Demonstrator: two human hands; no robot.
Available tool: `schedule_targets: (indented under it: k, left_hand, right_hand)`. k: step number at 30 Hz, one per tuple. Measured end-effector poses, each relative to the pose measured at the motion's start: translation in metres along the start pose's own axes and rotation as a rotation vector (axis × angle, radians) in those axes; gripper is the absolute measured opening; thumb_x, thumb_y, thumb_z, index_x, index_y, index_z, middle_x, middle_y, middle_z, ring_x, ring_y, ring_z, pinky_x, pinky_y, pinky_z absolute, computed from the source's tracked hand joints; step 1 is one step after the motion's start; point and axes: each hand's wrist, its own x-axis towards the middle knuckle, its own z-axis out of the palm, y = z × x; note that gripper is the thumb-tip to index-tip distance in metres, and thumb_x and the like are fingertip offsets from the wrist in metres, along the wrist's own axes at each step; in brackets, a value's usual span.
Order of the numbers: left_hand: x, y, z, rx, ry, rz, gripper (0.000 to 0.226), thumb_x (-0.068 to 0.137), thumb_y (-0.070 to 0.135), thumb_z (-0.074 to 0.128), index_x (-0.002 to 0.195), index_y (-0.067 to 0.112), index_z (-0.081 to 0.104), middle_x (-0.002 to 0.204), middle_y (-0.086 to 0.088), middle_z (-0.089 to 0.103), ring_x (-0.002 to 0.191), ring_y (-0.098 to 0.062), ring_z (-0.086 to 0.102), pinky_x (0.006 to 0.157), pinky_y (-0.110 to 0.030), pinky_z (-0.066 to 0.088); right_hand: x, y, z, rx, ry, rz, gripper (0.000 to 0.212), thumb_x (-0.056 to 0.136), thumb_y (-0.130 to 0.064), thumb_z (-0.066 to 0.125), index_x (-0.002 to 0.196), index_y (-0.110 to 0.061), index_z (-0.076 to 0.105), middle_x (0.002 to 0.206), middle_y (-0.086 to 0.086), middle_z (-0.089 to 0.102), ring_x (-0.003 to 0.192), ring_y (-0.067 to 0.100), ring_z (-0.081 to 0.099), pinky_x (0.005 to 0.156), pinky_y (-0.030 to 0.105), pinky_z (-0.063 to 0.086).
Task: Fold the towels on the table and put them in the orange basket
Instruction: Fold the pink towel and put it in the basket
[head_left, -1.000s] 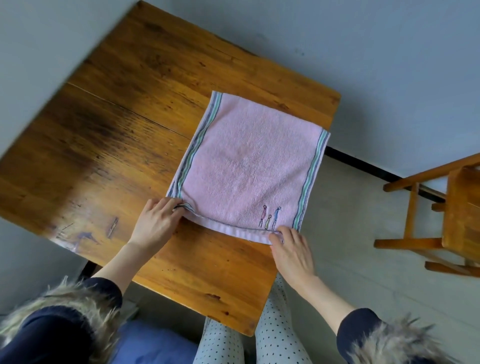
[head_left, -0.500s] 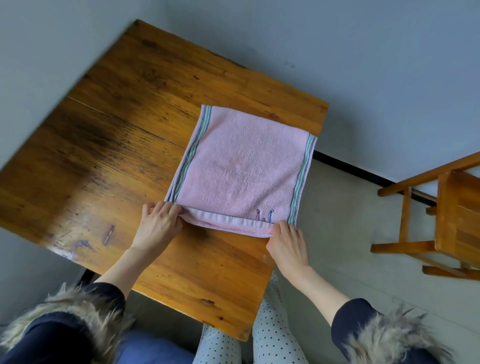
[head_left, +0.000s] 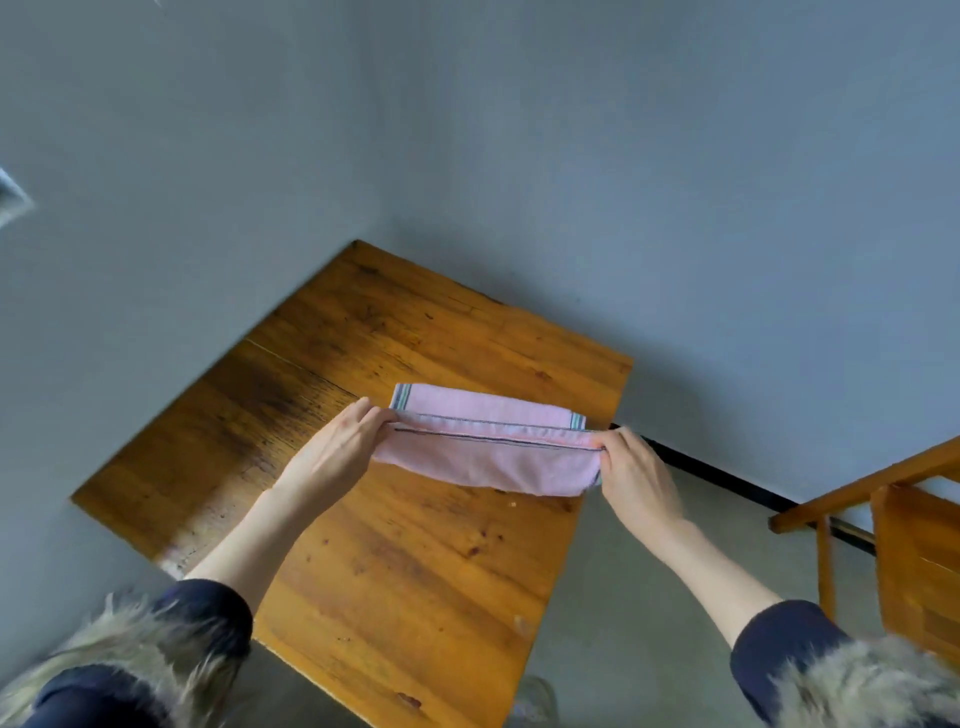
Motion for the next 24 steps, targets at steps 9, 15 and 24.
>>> schedule_targets:
  k: [9,15,24]
  left_hand:
    - [0.033,0.029,-0.126,0.022,0.014,-0.092,0.027,0.095,0.008,0.046,0.119,0.012,0.058,0.099,0.002,0.046,0.097,-0.022,0.054,0.079,-0.015,0.033]
    - [0.032,0.042,-0.189,0.007,0.31,-0.166,0.014,0.085,0.011,0.065,0.097,0.005,0.069,0.094,-0.008,0.064,0.09,-0.027,0.059,0.069,-0.016,0.029]
    - [0.001,0.042,-0.222,-0.138,0.52,-0.278,0.011,0.088,0.006,0.06,0.094,0.004,0.069,0.087,-0.005,0.061,0.084,-0.024,0.055,0.073,-0.027,0.034]
  right_hand:
    - [0.068,-0.008,-0.112,0.222,0.133,-0.166,0.017,0.093,0.0,0.044,0.098,-0.004,0.059,0.1,0.003,0.053,0.1,0.022,0.049,0.078,0.018,0.03]
    - [0.101,-0.031,-0.163,0.401,0.142,-0.172,0.015,0.095,-0.006,0.042,0.101,-0.008,0.056,0.098,-0.002,0.047,0.093,0.013,0.047,0.075,0.015,0.028]
    - [0.107,-0.068,-0.21,0.859,0.161,-0.24,0.013,0.09,-0.009,0.057,0.078,-0.015,0.059,0.066,-0.004,0.052,0.054,-0.001,0.046,0.051,0.007,0.035]
